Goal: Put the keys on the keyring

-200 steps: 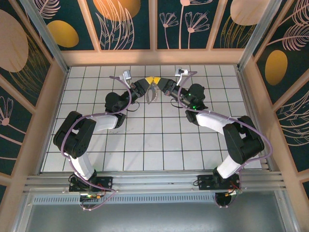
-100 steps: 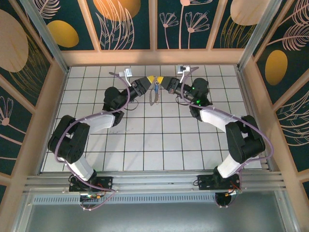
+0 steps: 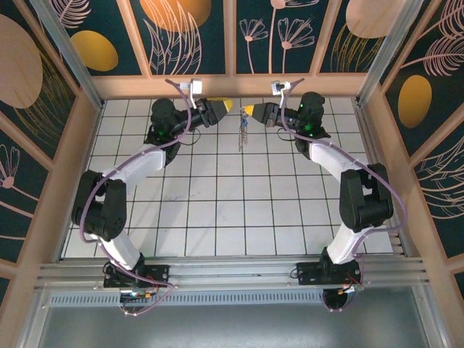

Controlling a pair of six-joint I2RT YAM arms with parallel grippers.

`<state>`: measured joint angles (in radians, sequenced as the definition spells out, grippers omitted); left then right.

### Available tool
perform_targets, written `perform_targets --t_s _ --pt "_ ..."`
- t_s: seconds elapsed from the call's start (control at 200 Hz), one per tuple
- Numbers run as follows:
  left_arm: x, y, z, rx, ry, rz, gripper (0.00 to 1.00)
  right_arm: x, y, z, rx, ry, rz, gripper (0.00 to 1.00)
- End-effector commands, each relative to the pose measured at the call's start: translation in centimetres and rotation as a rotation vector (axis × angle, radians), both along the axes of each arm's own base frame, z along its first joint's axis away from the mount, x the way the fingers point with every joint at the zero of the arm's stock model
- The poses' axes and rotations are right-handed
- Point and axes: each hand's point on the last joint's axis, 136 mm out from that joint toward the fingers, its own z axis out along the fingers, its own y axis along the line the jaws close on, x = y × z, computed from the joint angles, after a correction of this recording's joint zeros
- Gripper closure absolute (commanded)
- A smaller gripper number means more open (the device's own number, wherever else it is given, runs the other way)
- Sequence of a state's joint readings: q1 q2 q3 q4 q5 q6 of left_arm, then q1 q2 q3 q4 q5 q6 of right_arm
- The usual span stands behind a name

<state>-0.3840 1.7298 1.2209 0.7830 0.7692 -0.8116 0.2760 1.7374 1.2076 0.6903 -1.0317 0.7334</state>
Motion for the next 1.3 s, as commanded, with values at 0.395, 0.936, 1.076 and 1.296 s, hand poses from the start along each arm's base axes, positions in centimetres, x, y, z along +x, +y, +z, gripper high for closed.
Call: perform_targets --t_s 0.395,0.936,1.076,1.296 --pt "2.0 -1.4 -4.1 0.107 0.054 -0.092 0.53 0.0 0.4 0.4 0.026 0.015 0.058 1.00" --pt "1.7 -1.9 -4.6 0.053 0.085 -0.146 0.62 -0.1 1.6 0.6 0.031 0.010 0.069 1.00" --pt "1.6 -2.0 -4.6 0.050 0.086 -0.155 0.64 0.0 1.7 0.5 0.031 0.012 0.070 1.00" --pt "1.3 -2.4 -4.8 0.050 0.087 -0.172 0.67 0.1 1.8 0.5 0.031 0.013 0.070 1.00"
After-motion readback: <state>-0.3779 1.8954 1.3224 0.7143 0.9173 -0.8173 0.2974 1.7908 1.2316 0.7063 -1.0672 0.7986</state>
